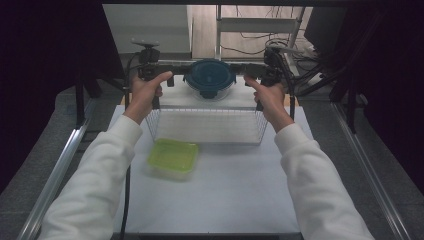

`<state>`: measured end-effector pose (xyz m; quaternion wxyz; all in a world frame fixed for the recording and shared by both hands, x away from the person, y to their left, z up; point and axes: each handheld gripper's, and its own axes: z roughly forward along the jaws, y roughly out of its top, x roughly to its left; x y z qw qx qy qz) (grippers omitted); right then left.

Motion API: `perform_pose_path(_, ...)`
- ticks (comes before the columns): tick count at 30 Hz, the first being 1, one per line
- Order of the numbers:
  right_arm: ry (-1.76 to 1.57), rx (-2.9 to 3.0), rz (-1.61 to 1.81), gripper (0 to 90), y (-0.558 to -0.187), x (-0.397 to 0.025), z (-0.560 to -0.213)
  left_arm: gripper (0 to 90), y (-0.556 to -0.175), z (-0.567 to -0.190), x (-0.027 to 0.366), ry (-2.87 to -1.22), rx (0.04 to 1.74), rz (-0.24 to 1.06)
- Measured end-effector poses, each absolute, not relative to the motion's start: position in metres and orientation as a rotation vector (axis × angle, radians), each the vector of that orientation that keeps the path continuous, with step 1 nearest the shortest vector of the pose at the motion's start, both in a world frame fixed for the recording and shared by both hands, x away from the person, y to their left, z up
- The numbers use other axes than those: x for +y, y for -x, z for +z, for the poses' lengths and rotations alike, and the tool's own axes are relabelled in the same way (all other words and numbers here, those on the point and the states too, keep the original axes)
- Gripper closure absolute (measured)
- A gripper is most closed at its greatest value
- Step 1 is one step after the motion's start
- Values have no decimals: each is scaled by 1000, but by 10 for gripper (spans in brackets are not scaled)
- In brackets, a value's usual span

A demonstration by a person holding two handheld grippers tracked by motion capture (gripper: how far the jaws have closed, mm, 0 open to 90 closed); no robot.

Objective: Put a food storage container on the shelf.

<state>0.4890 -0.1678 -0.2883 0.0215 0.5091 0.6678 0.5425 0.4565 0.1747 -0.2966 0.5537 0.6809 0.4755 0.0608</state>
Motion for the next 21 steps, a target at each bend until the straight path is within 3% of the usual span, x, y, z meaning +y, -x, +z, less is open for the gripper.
perform_pose_path(8, -1211, 2189, 1552, 199, -434, -189, -277, 227, -394, -296, 187, -1669, 1032, 176)
perform_pose_path(21, -1027, 2293, 1507, 226, -328, -222, -327, 239, -285, -359, 190, -1793, 952, 202)
